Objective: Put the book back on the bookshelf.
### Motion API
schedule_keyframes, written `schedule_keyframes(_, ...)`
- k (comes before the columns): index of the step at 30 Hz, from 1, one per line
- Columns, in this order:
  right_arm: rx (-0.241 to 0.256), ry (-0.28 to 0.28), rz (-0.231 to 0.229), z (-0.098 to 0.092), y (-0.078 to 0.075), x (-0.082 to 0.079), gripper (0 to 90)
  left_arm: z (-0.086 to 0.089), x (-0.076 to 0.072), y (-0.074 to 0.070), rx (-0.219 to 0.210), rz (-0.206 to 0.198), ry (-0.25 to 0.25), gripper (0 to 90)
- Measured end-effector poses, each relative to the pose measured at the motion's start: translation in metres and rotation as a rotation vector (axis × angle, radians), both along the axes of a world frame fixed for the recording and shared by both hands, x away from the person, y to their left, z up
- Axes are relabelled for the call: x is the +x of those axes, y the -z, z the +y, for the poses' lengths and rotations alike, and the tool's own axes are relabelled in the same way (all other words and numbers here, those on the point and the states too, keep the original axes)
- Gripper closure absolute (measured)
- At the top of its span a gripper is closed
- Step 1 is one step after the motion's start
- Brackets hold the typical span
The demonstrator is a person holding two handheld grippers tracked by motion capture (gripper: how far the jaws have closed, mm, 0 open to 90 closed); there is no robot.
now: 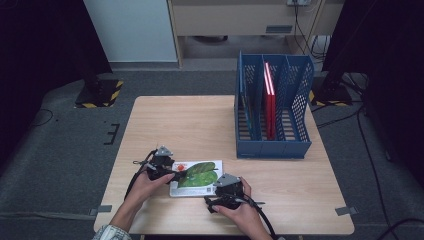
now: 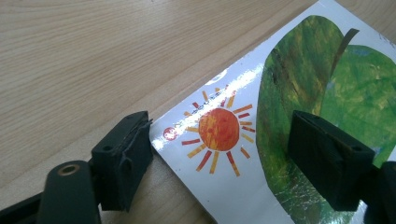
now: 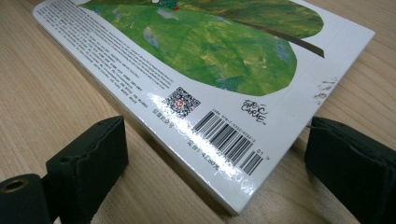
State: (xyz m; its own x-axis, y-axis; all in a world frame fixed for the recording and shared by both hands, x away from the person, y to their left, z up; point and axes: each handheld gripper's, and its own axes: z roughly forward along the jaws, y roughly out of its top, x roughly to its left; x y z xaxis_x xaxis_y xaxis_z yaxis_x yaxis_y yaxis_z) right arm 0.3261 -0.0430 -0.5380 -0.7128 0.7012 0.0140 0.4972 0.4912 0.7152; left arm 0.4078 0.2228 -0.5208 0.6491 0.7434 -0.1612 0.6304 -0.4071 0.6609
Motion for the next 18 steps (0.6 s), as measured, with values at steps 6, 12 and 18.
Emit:
schedule_keyframes(6, 0.0, 0.014, 0.0, 0.001, 0.0, 0.0, 6.2, 0.0, 0.0, -0.003, -0.003, -0.004, -0.002, 23.2)
schedule_keyframes(12, -0.002, 0.022, 0.0, 0.003, 0.0, 0.001, 5.4, 0.0, -0.001, -0.008, -0.042, -0.008, 0.01, 24.6)
schedule_keyframes(18, -0.003, 0.021, -0.002, 0.004, 0.0, 0.001, 5.4, 0.003, -0.001, -0.011, -0.026, -0.019, -0.004, 24.0)
